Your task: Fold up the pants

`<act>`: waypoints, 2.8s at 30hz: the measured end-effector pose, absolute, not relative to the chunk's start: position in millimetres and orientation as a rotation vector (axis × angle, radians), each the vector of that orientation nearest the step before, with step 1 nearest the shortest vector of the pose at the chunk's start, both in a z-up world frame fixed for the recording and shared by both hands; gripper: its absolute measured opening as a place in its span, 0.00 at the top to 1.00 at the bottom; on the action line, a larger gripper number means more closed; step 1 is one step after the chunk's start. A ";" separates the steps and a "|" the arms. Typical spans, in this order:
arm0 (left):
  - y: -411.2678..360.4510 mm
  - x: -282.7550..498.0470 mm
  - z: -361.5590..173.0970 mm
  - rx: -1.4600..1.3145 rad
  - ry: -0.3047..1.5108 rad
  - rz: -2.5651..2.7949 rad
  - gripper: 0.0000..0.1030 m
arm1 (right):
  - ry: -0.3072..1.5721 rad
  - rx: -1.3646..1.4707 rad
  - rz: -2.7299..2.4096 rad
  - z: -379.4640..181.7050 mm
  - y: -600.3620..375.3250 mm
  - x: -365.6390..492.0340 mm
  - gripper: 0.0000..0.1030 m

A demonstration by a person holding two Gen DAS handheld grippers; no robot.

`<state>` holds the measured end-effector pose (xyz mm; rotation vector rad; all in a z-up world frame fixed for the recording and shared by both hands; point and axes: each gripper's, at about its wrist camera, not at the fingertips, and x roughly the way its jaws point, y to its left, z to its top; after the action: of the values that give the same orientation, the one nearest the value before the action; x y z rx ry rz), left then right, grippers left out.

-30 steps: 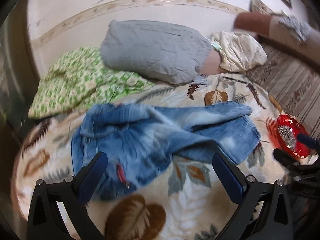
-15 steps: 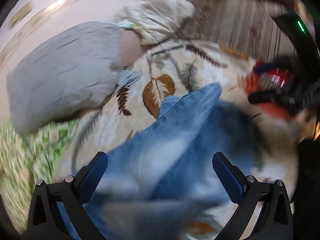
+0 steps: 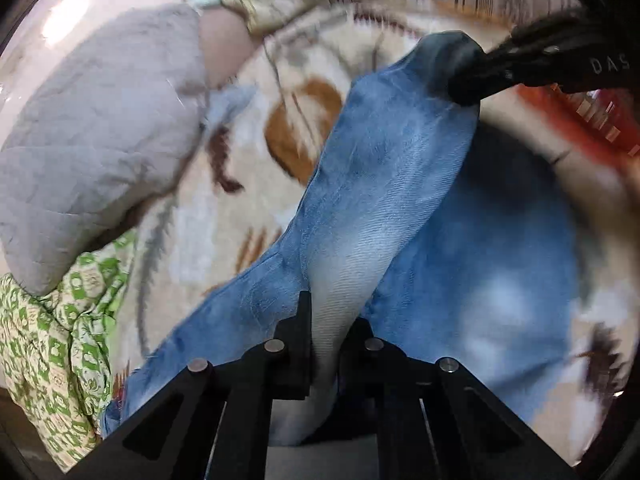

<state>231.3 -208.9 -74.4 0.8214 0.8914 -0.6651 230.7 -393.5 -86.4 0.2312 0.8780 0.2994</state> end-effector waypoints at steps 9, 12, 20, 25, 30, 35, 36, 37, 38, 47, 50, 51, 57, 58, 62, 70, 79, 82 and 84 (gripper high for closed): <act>-216.2 268.0 24.6 0.586 0.723 -0.675 0.92 | 0.669 0.179 0.249 41.1 -410.2 196.6 0.91; -233.5 319.9 -16.7 0.646 0.783 -0.529 0.88 | 0.790 0.161 0.158 21.1 -415.0 247.8 0.62; -209.9 296.2 -32.2 0.497 0.890 -0.535 0.27 | 0.854 0.163 0.061 -22.3 -431.7 216.7 0.16; -202.6 214.4 -17.8 0.575 0.789 -0.619 0.27 | 0.908 0.194 0.152 -51.0 -432.2 169.2 0.16; -213.3 161.1 -47.0 0.773 0.807 -0.717 0.25 | 1.011 0.198 0.250 -93.0 -410.2 182.9 0.16; -219.0 147.8 -93.2 1.045 0.856 -0.769 0.08 | 1.145 0.188 0.307 -141.0 -387.0 225.9 0.21; -219.3 148.2 -101.9 1.096 0.861 -0.756 0.08 | 1.154 0.206 0.335 -147.4 -383.6 228.8 0.51; -219.0 147.8 -109.4 1.134 0.863 -0.746 0.18 | 1.149 0.238 0.378 -149.0 -380.7 227.9 0.71; -218.4 147.9 -114.7 1.151 0.868 -0.750 0.39 | 1.141 0.250 0.395 -147.7 -378.9 223.8 0.73; -221.6 122.6 -66.0 0.841 0.832 -0.832 0.90 | 0.933 0.183 0.271 -69.9 -407.4 138.0 0.83; -235.9 125.7 -73.0 0.774 0.869 -0.849 0.88 | 0.907 0.165 0.171 -57.2 -429.7 118.7 0.83; -239.7 127.2 -77.3 0.769 0.886 -0.832 0.81 | 0.919 0.156 0.153 -59.7 -433.2 118.3 0.82; -233.6 100.1 -37.4 0.669 0.667 -0.696 0.07 | 0.838 0.091 -0.026 -52.4 -437.1 96.5 0.09; -232.9 98.5 -31.4 0.656 0.645 -0.678 0.06 | 0.792 0.104 -0.053 -46.2 -439.7 89.7 0.08; -229.2 100.6 -16.2 0.584 0.643 -0.529 0.04 | 0.713 0.148 -0.080 -26.0 -439.2 73.3 0.08; -191.6 83.6 7.1 0.548 0.631 -0.329 0.04 | 0.650 0.158 -0.048 -4.1 -414.9 54.9 0.08; -94.8 67.1 18.9 0.411 0.654 -0.104 0.04 | 0.642 0.153 0.096 -3.2 -349.3 49.0 0.08; -56.5 61.8 11.1 0.391 0.693 -0.039 0.04 | 0.665 0.122 0.141 -12.1 -326.4 50.7 0.08; -34.3 56.4 4.9 0.401 0.721 -0.017 0.04 | 0.690 0.108 0.190 -21.7 -308.0 51.1 0.08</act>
<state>56.4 -34.3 4.9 0.4005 0.7213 -0.0170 51.1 -308.0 -21.7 0.1075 0.6904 0.1896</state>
